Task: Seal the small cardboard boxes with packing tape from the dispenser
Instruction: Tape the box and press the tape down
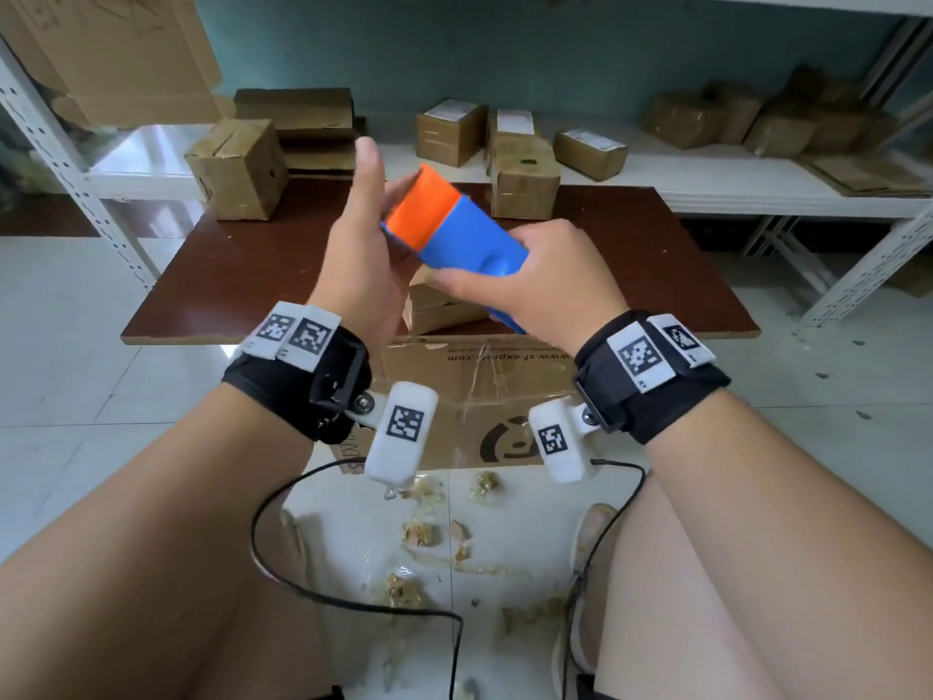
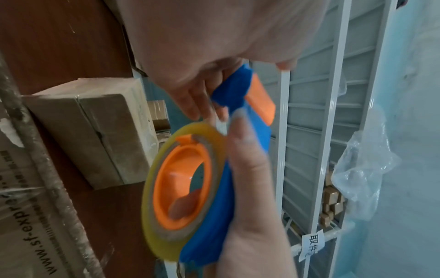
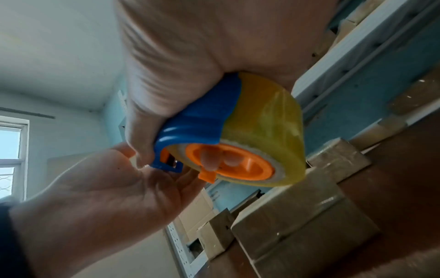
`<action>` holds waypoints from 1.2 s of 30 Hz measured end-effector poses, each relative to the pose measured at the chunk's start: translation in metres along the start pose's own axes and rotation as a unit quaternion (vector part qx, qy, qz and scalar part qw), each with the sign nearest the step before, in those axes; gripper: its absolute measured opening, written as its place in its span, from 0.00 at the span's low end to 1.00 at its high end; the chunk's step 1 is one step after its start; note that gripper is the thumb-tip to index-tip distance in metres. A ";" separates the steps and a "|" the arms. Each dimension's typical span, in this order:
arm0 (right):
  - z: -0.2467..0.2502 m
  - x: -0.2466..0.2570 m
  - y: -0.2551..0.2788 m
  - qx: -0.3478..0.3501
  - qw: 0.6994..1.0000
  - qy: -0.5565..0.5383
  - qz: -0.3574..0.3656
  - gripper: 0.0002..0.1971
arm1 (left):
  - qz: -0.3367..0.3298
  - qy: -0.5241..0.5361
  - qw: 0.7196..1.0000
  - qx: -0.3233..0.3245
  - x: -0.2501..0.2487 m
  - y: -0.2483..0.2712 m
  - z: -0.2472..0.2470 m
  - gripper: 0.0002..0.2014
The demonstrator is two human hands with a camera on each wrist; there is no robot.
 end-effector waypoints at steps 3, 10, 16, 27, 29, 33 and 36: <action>-0.004 -0.003 0.000 0.025 0.998 0.060 0.003 0.39 | 0.027 -0.011 1.000 0.002 0.002 -0.003 0.006 0.17; -0.001 -0.003 0.007 0.034 0.996 0.082 0.014 0.40 | 0.123 -0.003 0.992 0.029 0.016 -0.023 0.026 0.16; -0.003 0.003 0.017 0.057 0.993 0.096 0.033 0.40 | 0.182 -0.036 0.982 0.024 0.028 -0.021 0.036 0.28; -0.006 -0.002 0.025 0.046 0.993 0.108 0.030 0.43 | 0.178 0.007 0.983 0.038 0.028 -0.007 0.030 0.40; -0.005 0.000 0.027 0.051 0.991 0.122 0.035 0.41 | 0.197 -0.012 0.980 0.029 0.030 -0.005 0.030 0.29; -0.005 0.003 0.030 0.057 0.987 0.147 0.040 0.41 | 0.197 -0.041 0.979 -0.011 0.029 -0.001 0.031 0.10; -0.004 0.003 0.030 0.058 0.985 0.155 0.041 0.40 | 0.189 -0.055 0.980 -0.003 0.026 -0.001 0.029 0.08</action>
Point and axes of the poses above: each hand's wrist, its own y-axis away from the middle knuckle, its own z-axis out of the back of the hand, x = y × z, the point moved 7 cm from there along -y, towards the middle knuckle, and after that the axes turned 8 degrees about z, right-handed, at the moved point
